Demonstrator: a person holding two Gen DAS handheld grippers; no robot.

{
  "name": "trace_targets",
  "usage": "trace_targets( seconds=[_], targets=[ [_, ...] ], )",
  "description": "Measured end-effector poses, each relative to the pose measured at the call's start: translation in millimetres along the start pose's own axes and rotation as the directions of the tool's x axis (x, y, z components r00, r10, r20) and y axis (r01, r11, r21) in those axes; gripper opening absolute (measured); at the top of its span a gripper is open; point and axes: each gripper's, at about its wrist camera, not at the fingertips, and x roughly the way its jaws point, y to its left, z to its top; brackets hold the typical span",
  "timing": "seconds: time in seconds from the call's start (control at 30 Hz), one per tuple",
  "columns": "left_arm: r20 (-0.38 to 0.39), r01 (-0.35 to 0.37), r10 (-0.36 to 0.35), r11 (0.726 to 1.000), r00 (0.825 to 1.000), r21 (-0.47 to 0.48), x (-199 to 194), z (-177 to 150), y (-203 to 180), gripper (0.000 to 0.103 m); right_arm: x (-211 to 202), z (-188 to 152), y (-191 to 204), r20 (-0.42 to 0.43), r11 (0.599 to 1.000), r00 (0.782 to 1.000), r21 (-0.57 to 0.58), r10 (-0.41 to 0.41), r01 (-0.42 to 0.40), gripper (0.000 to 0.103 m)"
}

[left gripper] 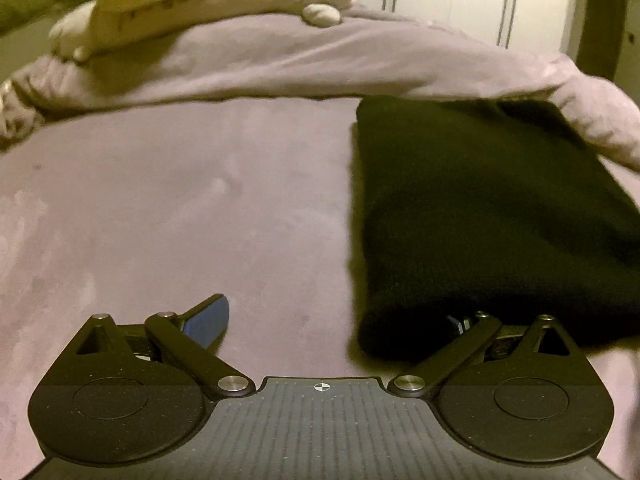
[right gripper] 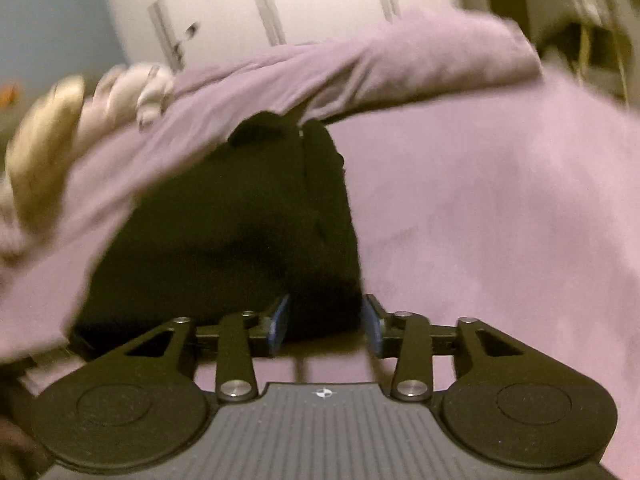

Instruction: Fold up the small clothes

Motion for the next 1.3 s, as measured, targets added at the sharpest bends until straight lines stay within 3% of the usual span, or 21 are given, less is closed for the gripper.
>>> trace_targets(
  seconds=[0.03,0.13,0.2,0.27,0.3,0.4,0.47,0.5,0.6,0.7,0.83,0.93,1.0,1.07,1.13,1.23,1.3],
  targets=[
    [-0.005,0.003,-0.003,1.0,1.0,-0.006,1,1,1,0.103,2,1,-5,-0.002,0.999,1.0,0.041,0.019,-0.019,0.055],
    [-0.006,0.016,-0.016,1.0,1.0,-0.013,7,-1,2,0.103,11,3,-17,0.023,0.983,0.995,0.154,0.101,-0.103,0.053],
    [0.0,0.019,-0.019,1.0,1.0,-0.018,6,-2,2,0.103,17,5,-18,0.042,0.973,0.992,0.196,0.115,-0.121,0.047],
    [0.006,0.028,-0.027,0.999,1.0,-0.026,6,-2,2,0.103,26,8,-20,0.049,0.963,0.989,0.227,0.14,-0.147,0.02],
    [0.009,0.032,-0.031,0.999,0.999,-0.031,6,-1,3,0.103,31,8,-20,0.046,0.956,0.986,0.244,0.158,-0.164,0.014],
    [0.025,0.035,-0.034,0.999,0.999,-0.035,2,1,5,0.098,23,6,-16,0.095,0.959,0.98,0.208,0.174,-0.191,0.011],
    [0.073,-0.017,0.018,1.0,0.997,-0.016,-7,1,5,0.096,10,4,-17,0.144,0.956,0.969,0.187,0.199,-0.225,0.01],
    [0.09,-0.042,0.042,0.999,0.995,0.001,-9,1,5,0.098,8,2,-18,0.15,0.962,0.97,0.165,0.192,-0.216,0.01],
    [0.049,-0.029,0.027,0.999,0.998,0.028,-4,-2,5,0.099,23,-11,-9,0.069,0.999,0.996,-0.015,0.05,-0.05,0.013],
    [0.021,-0.029,0.028,0.998,0.999,0.054,-8,-7,2,0.099,21,-17,7,0.079,0.984,0.997,-0.179,-0.009,0.023,0.016],
    [0.013,-0.022,0.021,0.998,1.0,0.06,-25,-8,4,0.101,6,-21,24,0.1,0.943,0.992,-0.315,-0.081,0.108,0.04],
    [0.004,-0.001,0.0,0.998,1.0,0.068,-35,-12,2,0.101,-4,-29,23,0.046,0.926,0.993,-0.359,-0.111,0.12,0.042],
    [-0.004,0.009,-0.009,0.997,1.0,0.077,-44,-17,-1,0.102,-14,-40,26,0.012,0.925,0.994,-0.366,-0.109,0.106,0.049],
    [-0.018,0.025,-0.023,0.996,1.0,0.089,-50,-23,-5,0.102,-28,-52,34,0.001,0.921,0.994,-0.377,-0.106,0.098,0.075],
    [-0.025,0.033,-0.031,0.994,0.999,0.102,-58,-29,-9,0.102,-41,-62,43,-0.016,0.921,0.997,-0.385,-0.071,0.06,0.087],
    [-0.006,0.034,-0.033,0.991,0.999,0.127,-70,-34,-15,0.103,-59,-70,54,-0.061,0.929,0.998,-0.37,-0.027,0.003,0.099],
    [0.007,0.034,-0.035,0.99,0.999,0.137,-80,-36,-18,0.103,-65,-71,61,-0.085,0.93,0.996,-0.369,-0.034,0.0,0.099]
  ],
)
